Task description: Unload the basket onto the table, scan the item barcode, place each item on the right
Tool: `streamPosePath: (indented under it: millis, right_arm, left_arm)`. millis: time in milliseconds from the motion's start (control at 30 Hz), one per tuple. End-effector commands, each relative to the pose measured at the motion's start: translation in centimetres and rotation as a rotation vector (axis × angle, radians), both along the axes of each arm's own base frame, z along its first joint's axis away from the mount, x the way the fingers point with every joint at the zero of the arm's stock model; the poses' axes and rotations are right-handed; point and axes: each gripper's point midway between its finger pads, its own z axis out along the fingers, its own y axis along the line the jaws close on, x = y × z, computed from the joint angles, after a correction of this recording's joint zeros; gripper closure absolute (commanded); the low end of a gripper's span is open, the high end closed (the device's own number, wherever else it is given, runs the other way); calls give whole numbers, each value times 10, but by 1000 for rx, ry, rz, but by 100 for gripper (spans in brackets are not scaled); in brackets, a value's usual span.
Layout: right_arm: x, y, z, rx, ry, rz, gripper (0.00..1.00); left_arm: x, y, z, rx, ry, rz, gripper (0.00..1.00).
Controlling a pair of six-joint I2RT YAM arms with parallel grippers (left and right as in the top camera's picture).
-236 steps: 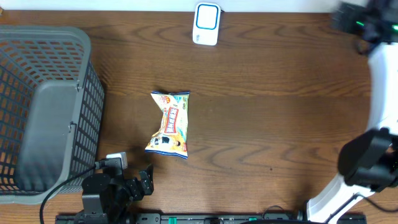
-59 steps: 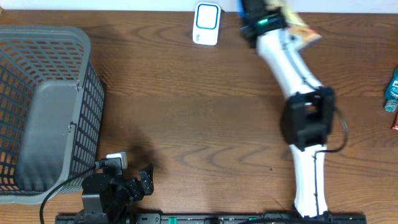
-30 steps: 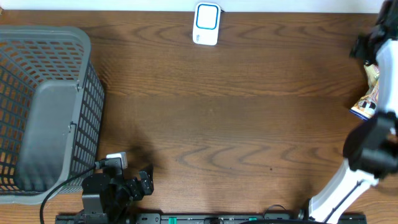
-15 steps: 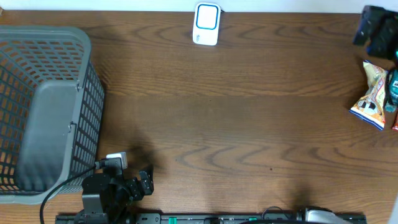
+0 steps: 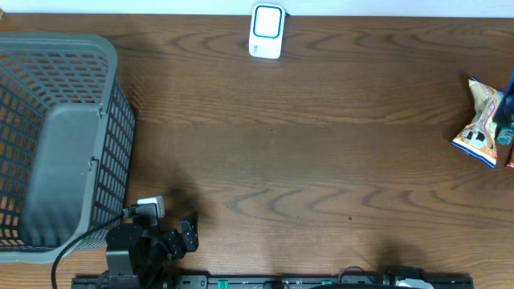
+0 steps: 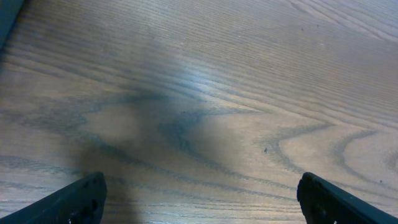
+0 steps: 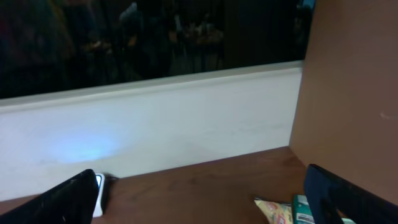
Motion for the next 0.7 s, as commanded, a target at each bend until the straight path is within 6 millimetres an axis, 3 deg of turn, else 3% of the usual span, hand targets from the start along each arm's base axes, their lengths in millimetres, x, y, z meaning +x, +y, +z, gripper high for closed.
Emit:
streamPosePath:
  millis: [0,167,300,467,667]
  right_arm:
    - [-19,4,-6,-14,19,12,1]
    - [-59,9,-19,36,6,16,1]
    - [-79,7,-57,14,36,3,1]
    - [-81,10,-109,15,22,17,1]
    - [-59,9,-167,9,-73,24,1]
  left_arm:
    - [-2,-2,0,-2,4,-14,2]
    - [-2,-2,0,-2,4,-14,2]
    - [-2,-2,0,-2,4,-14,2]
    - [-2,-2,0,-2,4,-13,2]
    - [-2,-2,0,-2,4,-14,2]
